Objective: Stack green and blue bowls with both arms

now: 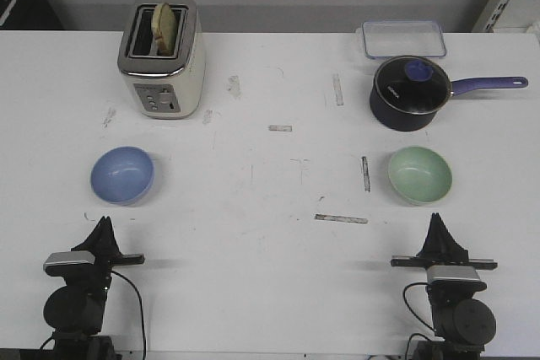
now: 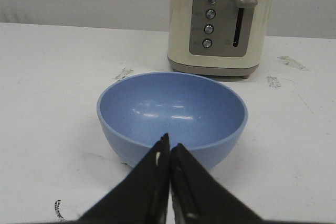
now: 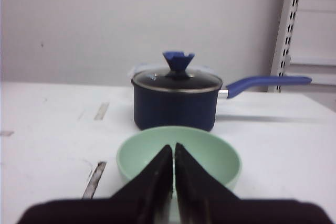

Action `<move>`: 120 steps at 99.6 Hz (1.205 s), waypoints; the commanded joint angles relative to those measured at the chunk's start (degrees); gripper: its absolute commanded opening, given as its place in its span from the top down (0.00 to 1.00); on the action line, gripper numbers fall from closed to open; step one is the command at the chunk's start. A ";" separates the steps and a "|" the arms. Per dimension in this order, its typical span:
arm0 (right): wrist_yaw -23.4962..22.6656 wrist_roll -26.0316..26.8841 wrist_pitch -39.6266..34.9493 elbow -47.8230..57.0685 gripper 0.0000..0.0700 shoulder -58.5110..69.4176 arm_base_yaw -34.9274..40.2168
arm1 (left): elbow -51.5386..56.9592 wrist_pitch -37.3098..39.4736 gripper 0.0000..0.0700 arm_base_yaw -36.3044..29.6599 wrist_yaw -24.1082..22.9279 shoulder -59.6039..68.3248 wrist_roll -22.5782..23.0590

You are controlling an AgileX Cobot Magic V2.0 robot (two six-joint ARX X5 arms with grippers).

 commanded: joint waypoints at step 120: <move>1.25 1.16 -36.92 63.41 0.30 54.80 -1.57 | -1.25 0.33 1.00 0.00 0.17 -0.07 -0.11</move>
